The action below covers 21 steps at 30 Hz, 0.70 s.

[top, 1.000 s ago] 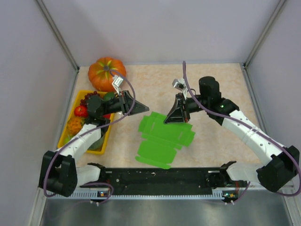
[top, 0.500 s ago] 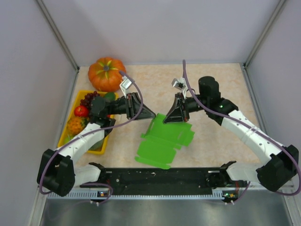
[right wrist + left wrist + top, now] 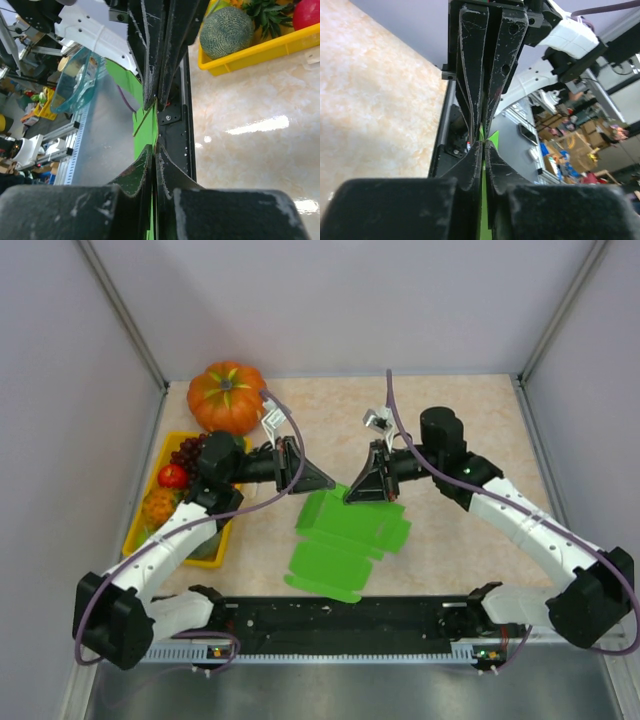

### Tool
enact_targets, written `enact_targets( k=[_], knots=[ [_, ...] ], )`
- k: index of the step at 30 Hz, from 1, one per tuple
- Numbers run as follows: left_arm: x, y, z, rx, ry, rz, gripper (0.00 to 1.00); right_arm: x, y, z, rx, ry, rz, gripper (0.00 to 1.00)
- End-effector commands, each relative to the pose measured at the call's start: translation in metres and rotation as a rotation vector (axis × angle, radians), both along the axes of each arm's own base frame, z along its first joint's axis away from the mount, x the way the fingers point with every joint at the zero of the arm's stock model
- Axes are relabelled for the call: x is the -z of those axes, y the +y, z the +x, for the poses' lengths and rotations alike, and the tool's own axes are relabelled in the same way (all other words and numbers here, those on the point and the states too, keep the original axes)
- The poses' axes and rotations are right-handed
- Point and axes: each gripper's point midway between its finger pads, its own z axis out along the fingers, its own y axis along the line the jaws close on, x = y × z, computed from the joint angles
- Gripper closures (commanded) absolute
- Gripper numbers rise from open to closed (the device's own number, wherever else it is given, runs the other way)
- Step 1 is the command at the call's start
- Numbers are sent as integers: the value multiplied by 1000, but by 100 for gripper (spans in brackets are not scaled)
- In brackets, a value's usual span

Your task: Fold the paper box

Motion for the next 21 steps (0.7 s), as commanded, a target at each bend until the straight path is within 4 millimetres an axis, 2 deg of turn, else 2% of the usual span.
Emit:
enact_targets(
  k=[1, 2, 3, 5, 6, 10, 12, 13, 14, 17, 21],
  knots=[
    [-6, 23, 9, -177, -68, 32, 84, -18, -2, 8, 70, -102, 53, 100],
    [-5, 37, 19, -243, -54, 30, 65, -18, -6, 10, 81, -94, 54, 100],
    [-12, 47, 15, -277, -61, 7, 58, -15, -12, 16, 103, -82, 56, 100],
    [3, 63, 23, -365, -26, 7, 52, -26, -20, 18, 110, -85, 102, 100],
    [6, 67, 20, -379, -17, 14, 54, -23, -23, 18, 113, -73, 108, 100],
    [30, 69, 19, -375, 42, 36, 65, -36, -38, 23, 135, -73, 151, 100],
    [41, 64, 9, -292, 111, 18, 72, -42, -40, 22, 129, -90, 167, 100],
    [32, 62, 5, -255, 48, -20, 74, -45, -40, 21, 130, -81, 173, 100],
    [36, 58, 1, -213, 76, -17, 76, -48, -40, 20, 127, -91, 180, 100],
    [33, 50, -9, -148, 76, -19, 79, -51, -41, 23, 142, -95, 186, 100],
    [22, 38, -20, -102, 21, -5, 82, -52, -40, 25, 137, -88, 194, 100]
  ],
)
